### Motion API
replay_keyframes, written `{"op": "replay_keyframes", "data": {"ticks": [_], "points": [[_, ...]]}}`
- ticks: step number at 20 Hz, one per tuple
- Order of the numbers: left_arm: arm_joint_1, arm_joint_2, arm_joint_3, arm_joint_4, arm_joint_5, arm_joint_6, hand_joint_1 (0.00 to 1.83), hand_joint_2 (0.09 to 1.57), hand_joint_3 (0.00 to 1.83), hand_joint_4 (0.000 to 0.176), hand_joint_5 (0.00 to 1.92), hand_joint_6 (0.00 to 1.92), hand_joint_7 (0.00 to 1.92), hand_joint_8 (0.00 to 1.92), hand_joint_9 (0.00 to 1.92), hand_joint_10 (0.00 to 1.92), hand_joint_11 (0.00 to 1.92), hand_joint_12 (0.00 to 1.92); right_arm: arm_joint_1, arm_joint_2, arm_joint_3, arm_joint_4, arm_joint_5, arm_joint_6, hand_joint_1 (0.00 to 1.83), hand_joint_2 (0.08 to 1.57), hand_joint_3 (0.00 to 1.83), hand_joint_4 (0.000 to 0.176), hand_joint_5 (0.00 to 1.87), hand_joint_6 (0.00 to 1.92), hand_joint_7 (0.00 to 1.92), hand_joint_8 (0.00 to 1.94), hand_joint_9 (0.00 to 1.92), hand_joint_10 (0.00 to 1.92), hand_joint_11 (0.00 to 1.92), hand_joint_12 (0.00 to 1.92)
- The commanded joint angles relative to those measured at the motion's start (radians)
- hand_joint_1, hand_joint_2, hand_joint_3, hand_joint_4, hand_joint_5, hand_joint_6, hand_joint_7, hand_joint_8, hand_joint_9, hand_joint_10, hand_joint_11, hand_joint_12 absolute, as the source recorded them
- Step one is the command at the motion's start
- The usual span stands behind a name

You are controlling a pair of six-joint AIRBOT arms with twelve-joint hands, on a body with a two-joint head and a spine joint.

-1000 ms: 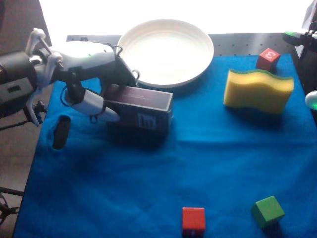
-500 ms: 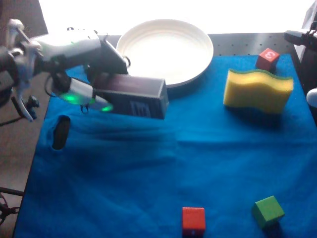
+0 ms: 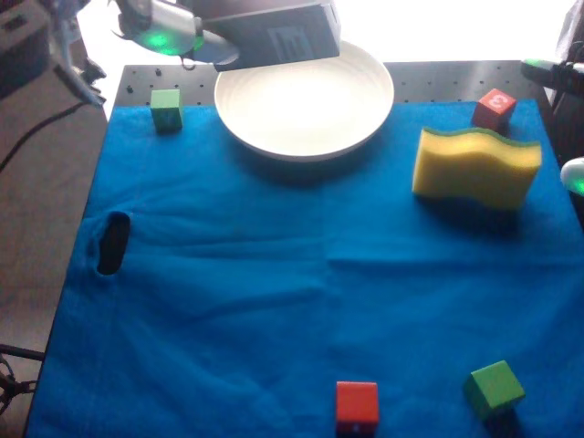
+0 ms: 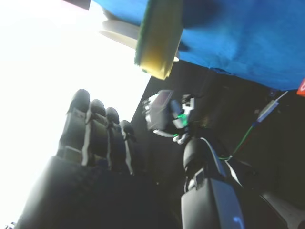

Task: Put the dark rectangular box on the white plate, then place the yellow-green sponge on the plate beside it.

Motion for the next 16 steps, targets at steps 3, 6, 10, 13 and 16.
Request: {"op": "replay_keyframes", "data": {"ticks": [3,6,10,13,16], "points": [[-0.033,-0.095,0.113,-0.034,-0.004,-0.006,1.27,1.07,0.0,0.0,1.02,0.93,1.12,0.74,0.99,0.67,0.61,1.14,0.013,-0.013,0.024,0.041,0.116,0.022,0.3,1.24,0.0,0.051,0.07,0.0,0.12,0.0,0.12,0.0,0.02,0.35],[-0.049,-0.202,0.248,-0.034,0.071,-0.005,1.35,1.05,0.0,0.0,1.02,0.94,1.19,0.59,1.04,0.87,0.66,1.05,0.025,-0.03,0.046,0.024,0.116,0.038,0.29,1.24,0.0,0.05,0.07,0.0,0.12,0.0,0.11,0.0,0.0,0.38],[-0.054,-0.272,0.341,-0.05,0.101,-0.006,1.21,1.12,0.01,0.041,0.95,1.02,0.98,1.0,0.68,0.44,0.07,0.77,0.047,-0.047,0.066,-0.003,0.114,0.055,0.28,1.2,0.0,0.047,0.08,0.01,0.14,0.01,0.13,0.01,0.01,0.39],[-0.042,-0.28,0.345,-0.052,0.105,-0.006,1.05,1.06,0.0,0.006,0.63,0.53,0.67,0.6,0.56,0.47,0.2,1.15,0.047,-0.047,0.067,-0.004,0.114,0.055,0.36,1.26,0.01,0.049,0.07,0.0,0.14,0.0,0.13,0.0,0.01,0.38],[-0.031,-0.278,0.339,-0.052,0.103,-0.006,0.9,0.92,0.0,0.136,0.34,0.01,0.35,0.01,0.31,0.0,0.0,0.43,0.047,-0.047,0.068,-0.004,0.114,0.057,0.4,1.27,0.0,0.053,0.08,0.0,0.13,0.0,0.12,0.0,0.02,0.39]]}}
